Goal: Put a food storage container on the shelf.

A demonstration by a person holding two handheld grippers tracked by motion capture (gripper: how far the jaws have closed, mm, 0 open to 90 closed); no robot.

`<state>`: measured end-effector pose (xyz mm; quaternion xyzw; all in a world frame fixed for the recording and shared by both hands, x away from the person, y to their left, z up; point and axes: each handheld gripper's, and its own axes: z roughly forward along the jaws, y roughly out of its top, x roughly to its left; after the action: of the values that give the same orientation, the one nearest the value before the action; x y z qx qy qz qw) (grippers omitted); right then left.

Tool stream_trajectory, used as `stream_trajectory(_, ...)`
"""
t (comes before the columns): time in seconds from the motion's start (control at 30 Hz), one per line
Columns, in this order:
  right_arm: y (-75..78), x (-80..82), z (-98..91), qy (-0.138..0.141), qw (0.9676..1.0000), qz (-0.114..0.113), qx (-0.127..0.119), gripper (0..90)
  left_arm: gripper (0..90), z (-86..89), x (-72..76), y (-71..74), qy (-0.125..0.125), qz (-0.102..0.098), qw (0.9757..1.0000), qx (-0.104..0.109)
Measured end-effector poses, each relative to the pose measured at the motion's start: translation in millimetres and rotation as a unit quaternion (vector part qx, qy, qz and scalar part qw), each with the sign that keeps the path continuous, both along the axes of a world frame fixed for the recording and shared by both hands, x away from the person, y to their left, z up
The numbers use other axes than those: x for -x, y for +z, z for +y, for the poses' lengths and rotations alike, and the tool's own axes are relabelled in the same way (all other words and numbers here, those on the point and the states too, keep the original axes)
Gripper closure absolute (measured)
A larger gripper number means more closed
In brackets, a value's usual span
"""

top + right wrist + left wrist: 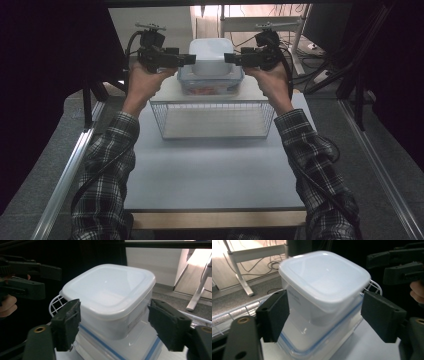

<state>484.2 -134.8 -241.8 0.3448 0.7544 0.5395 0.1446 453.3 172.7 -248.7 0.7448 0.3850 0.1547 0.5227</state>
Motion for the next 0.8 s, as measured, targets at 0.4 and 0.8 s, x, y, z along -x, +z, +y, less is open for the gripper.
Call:
stream_trajectory(0.4,-19.9,17.2,-7.9,0.021,0.9996,-0.016,0.014,16.4,10.1,4.6,22.2,-26.4,-0.014,-0.003,0.9997,-0.019)
stream_trajectory(0.8,-36.2,31.8,-15.6,0.035,0.9991,-0.017,0.018,12.2,7.2,-1.1,38.0,-51.8,-0.033,0.003,0.9984,-0.045)
